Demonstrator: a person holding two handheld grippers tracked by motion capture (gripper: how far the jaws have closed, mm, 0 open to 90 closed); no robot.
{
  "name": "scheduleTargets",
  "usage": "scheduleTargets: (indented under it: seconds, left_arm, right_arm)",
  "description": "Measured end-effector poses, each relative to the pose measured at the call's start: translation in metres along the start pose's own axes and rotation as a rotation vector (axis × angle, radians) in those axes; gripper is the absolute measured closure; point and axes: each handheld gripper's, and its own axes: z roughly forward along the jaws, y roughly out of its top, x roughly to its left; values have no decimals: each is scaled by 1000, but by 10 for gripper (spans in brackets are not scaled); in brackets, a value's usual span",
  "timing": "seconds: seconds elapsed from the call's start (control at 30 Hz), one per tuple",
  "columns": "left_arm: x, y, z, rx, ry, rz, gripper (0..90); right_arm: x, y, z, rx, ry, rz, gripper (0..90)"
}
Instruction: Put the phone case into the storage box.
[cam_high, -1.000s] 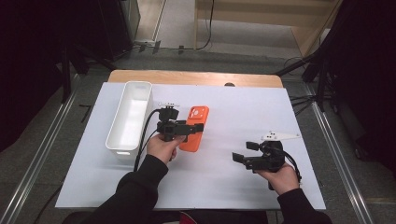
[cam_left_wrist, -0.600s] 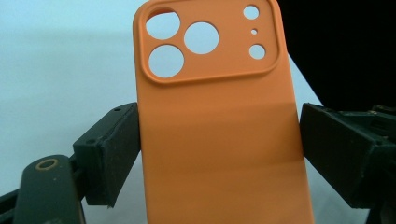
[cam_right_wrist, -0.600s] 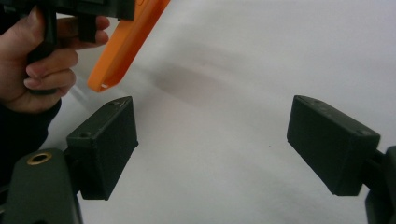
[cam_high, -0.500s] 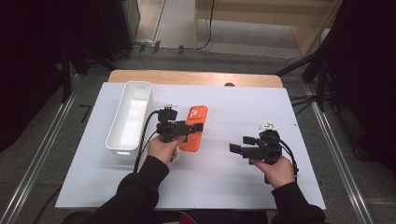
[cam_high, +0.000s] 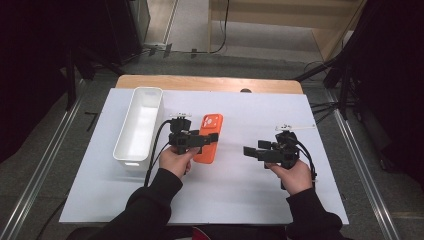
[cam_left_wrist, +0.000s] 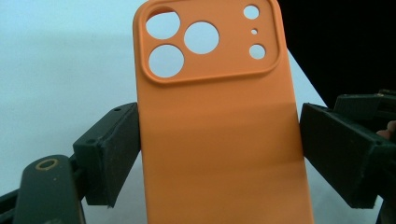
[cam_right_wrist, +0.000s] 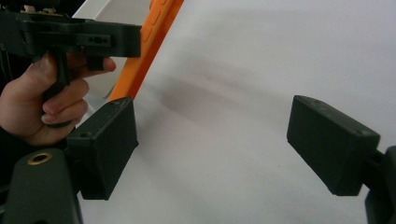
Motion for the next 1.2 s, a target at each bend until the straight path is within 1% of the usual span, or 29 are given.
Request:
scheduleTargets:
  seconds: [0.1, 0.13, 0.17, 0.37, 0.47, 0.57, 0.63, 0.7, 0.77, 0.93, 1.2]
  left_arm:
    - [0, -1, 0, -2, 1, -4, 146]
    - [0, -1, 0, -1, 5, -2, 146]
    - [1, -1, 0, -4, 5, -1, 146]
    - [-1, -2, -1, -14, 23, 8, 146]
    - [-1, -2, 0, -6, 22, 9, 146]
    - [-2, -3, 1, -7, 26, 10, 146]
    - [-2, -3, 1, -10, 32, 10, 146]
    - [-2, -3, 1, -18, 38, 11, 146]
    - [-2, -3, 1, -12, 31, 10, 146]
    - [-5, -5, 1, -15, 37, 18, 146]
    - [-7, -7, 2, -26, 39, 19, 146]
  right_arm:
    - [1, 4, 1, -1, 5, 3, 163]
    - [1, 6, 2, 1, 10, 1, 211]
    - [1, 8, 2, 2, 14, 1, 218]
    - [1, 16, 4, -2, 11, 20, 221]
    - [2, 21, 5, -6, 12, 29, 223]
    - [3, 25, 7, -6, -5, 17, 223]
    - [4, 28, 9, -5, -11, 18, 224]
    - [5, 30, 11, -4, -10, 20, 226]
    - [6, 33, 13, -5, -7, 27, 228]
    - [8, 40, 17, -3, 11, 37, 236]
    - [9, 50, 19, -4, 15, 46, 251]
